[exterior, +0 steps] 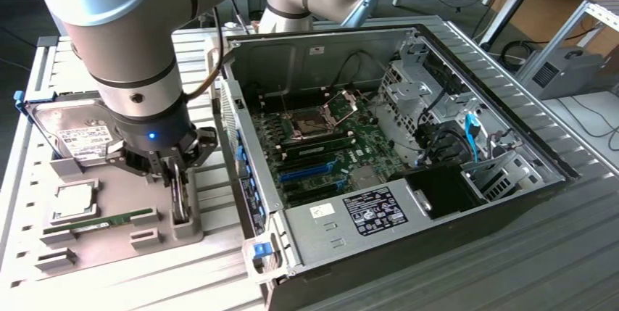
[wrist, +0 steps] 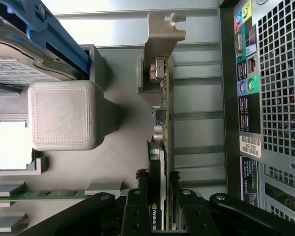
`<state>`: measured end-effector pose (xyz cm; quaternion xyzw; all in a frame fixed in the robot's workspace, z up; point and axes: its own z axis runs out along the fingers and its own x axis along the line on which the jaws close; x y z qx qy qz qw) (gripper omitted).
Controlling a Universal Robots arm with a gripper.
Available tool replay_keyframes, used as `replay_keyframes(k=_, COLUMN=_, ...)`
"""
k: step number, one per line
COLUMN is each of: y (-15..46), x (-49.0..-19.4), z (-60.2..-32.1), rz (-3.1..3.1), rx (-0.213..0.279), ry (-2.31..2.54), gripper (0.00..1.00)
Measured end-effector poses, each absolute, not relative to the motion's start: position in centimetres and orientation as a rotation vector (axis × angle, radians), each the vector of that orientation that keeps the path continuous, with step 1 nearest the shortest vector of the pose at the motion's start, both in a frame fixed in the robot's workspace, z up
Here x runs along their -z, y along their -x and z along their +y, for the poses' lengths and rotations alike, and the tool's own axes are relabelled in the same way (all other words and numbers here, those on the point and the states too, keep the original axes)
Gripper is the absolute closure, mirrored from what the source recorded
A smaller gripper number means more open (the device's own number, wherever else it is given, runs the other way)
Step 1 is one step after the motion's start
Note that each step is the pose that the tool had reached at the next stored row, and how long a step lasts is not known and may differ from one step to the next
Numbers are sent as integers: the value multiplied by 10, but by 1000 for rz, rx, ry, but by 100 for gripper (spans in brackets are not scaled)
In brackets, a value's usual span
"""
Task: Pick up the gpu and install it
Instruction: 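Pick up the gpu and move the gpu toward the slot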
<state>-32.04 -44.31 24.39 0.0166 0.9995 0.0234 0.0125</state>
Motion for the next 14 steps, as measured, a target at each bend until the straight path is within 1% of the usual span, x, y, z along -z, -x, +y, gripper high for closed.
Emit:
replay_keyframes(k=8, y=320, x=-244, z=-443, rz=3116, rx=-74, ry=-33, gripper=73)
replay_keyframes(k=14, y=320, x=-252, z=-443, rz=3116, rx=-72, ry=-33, gripper=73)
